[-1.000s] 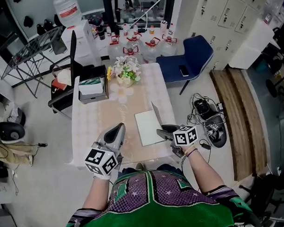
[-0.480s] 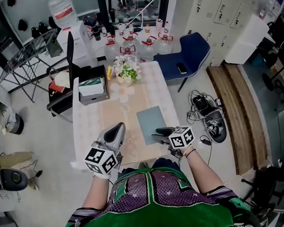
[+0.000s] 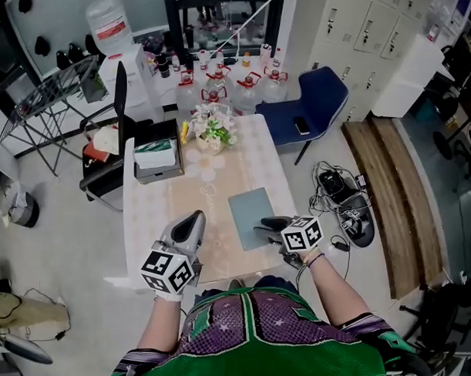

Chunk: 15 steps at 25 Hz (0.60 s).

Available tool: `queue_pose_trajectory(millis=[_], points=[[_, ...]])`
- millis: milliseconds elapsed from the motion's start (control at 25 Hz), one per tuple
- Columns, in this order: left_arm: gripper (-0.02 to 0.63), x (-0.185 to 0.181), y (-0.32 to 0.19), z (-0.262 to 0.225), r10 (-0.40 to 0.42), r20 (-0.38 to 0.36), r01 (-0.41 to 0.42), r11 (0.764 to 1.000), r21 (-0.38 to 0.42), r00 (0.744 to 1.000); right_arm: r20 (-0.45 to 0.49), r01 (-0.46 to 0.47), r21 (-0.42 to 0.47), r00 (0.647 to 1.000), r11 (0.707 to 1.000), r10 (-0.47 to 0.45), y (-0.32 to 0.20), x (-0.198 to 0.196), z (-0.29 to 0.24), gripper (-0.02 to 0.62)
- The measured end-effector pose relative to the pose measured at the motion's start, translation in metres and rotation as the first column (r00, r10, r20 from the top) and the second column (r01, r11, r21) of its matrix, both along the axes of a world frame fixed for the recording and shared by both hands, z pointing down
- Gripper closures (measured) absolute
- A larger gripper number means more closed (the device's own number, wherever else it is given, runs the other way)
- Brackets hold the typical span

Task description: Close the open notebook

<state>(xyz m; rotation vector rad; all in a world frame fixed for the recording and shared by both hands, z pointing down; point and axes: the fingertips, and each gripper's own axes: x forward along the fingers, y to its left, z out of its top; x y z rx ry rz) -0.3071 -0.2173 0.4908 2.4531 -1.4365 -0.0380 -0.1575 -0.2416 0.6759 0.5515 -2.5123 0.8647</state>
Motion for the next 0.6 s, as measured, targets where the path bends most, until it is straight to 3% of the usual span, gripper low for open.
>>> queue_pose_trajectory(millis=[360, 600], points=[[0.589, 0.015, -0.010, 0.010, -0.003, -0.001, 0.003, 1.000, -0.029, 1.000, -0.010, -0.032, -0.027, 0.999, 0.999, 0.031, -0.005, 0.032, 0.006, 0.410], [0.589, 0.021, -0.026, 0.005, -0.019, 0.054, 0.020, 1.000, -0.022, 0.998, 0.005, -0.082, -0.025, 0.997, 0.996, 0.083, -0.016, 0.067, -0.001, 0.411]])
